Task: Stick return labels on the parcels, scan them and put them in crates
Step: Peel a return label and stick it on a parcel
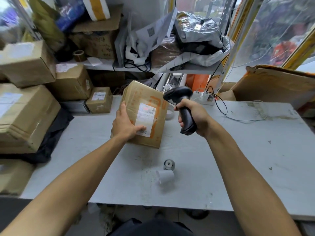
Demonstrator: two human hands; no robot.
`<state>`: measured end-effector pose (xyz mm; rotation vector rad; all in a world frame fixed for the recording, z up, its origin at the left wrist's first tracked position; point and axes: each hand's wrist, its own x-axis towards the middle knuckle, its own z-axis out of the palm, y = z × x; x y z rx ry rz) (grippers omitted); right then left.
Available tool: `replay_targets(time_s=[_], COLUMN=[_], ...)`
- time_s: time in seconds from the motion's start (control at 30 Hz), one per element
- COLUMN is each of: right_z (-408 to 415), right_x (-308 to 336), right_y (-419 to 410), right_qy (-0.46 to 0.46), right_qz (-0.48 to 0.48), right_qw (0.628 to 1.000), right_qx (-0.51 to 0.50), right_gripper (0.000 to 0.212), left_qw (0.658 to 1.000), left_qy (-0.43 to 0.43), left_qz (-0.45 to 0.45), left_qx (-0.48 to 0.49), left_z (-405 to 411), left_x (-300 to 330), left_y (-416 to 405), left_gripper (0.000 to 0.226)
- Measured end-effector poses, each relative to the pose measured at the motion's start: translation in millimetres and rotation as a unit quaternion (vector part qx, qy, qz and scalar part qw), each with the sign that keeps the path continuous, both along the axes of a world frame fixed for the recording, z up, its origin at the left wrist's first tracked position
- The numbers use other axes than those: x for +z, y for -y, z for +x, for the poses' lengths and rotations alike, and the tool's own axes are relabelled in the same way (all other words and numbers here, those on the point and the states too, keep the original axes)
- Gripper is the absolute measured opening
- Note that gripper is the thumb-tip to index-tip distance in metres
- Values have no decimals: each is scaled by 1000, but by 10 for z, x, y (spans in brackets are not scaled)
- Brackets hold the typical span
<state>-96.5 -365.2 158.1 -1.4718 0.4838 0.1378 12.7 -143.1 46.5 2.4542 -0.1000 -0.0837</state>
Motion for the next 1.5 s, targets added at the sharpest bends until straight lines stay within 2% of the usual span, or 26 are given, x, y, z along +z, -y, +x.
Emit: replay_targets(time_s=[0.37,0.47,0.57,0.67,0.77,0.87,0.93,1.0,1.03,1.07,1.13,1.17,1.2,1.23,1.3,1.33,1.4,1.5], right_z=[-178,-173,-275,-566,-849,-930,-941,-960,-964,-960,-936,-909,-872,-817,-700,-670,-666,-788], right_x=[161,-81,-692,-1456,-1921,-2133,-2152,-2110,-2089,-2063,-2047,-2044,-2026,-2021,-2040,-2057,-2099,-2161], right_y=[-40,40,153,265,281,278,273,255,245,222,125,45,-61,-165,-327,-388,-471,-478], right_qy=[-4,-19,-88,-183,-245,-282,-304,-276,-222,-147,0,39,36,2,-95,-122,-117,-51], right_qz=[-35,-72,-149,-239,-284,-328,-396,-504,-543,-568,-571,-551,-525,-501,-475,-474,-455,-407], right_qw=[999,997,985,953,927,901,866,819,809,809,821,832,847,858,858,852,867,907], right_qx=[7,-14,-23,-33,-13,24,29,-15,-44,-48,9,45,79,113,172,187,164,96], right_gripper=[16,17,17,30,31,34,43,68,75,73,56,48,46,53,71,66,38,21], left_qw=[1000,1000,999,995,988,977,969,964,963,962,964,965,967,971,980,983,988,991], left_qy=[-6,-15,-46,-87,-139,-198,-232,-248,-251,-250,-239,-230,-221,-209,-170,-144,-71,94], left_qz=[2,-3,-23,-47,-56,-57,-70,-87,-92,-96,-100,-94,-84,-69,-14,22,73,58], left_qx=[-1,-7,6,26,41,48,46,44,45,49,66,79,90,97,104,109,115,72], left_z=[-16,17,55,42,12,-5,28,51,26,6,-33,-80,-130,-187,-306,-353,-484,-738], left_x=[37,44,55,45,-13,-126,-296,-483,-521,-556,-602,-552,-493,-430,-327,-308,-278,-324], left_y=[56,16,-87,-219,-354,-475,-573,-671,-700,-728,-757,-739,-710,-671,-599,-575,-512,-436], left_gripper=[136,137,136,125,117,122,133,139,138,136,135,136,136,133,126,126,118,86])
